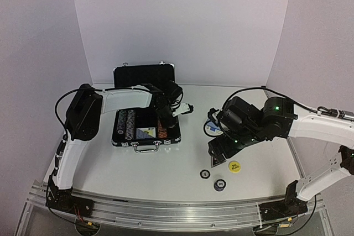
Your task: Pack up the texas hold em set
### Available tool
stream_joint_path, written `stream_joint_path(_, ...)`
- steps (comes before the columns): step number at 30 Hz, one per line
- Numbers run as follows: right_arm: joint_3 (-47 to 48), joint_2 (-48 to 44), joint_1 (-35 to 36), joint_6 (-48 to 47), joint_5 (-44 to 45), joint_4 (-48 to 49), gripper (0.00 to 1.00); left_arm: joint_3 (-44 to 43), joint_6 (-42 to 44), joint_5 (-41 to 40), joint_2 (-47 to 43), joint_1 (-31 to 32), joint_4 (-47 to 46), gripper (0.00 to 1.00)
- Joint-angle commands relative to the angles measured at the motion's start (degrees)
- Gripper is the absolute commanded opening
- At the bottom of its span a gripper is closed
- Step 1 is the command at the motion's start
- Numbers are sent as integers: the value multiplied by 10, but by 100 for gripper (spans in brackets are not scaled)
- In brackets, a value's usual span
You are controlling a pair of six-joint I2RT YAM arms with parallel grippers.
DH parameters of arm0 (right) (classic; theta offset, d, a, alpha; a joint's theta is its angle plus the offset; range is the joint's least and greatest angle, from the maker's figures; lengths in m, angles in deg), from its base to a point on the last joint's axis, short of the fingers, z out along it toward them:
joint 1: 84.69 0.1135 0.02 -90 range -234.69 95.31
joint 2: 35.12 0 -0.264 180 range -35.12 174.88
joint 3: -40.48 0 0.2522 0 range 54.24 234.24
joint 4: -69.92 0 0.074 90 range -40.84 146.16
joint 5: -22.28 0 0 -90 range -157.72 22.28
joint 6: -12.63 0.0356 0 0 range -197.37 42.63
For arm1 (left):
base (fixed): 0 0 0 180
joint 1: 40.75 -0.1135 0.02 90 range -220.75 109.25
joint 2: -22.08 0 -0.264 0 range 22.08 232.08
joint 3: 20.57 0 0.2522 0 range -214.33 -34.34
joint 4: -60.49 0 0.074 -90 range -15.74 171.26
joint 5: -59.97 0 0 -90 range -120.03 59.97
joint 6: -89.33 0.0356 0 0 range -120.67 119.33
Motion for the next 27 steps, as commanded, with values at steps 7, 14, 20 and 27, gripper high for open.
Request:
stream_joint_path(7, 29, 16, -2, -14, -8, 3, 87, 10, -1, -18, -78, -23, -33, 21)
stream_joint_path(14, 29, 16, -2, -15, -10, 5, 87, 34, -5, 7, -93, -23, -27, 19)
stream_joint_path(20, 26, 14, -2, -11, -6, 7, 87, 60, -30, 33, -126, -23, -48, 23)
stream_joint_path(27, 2, 17, -2, 8, -4, 17, 90, 173, -179, 52, -268, -23, -160, 48)
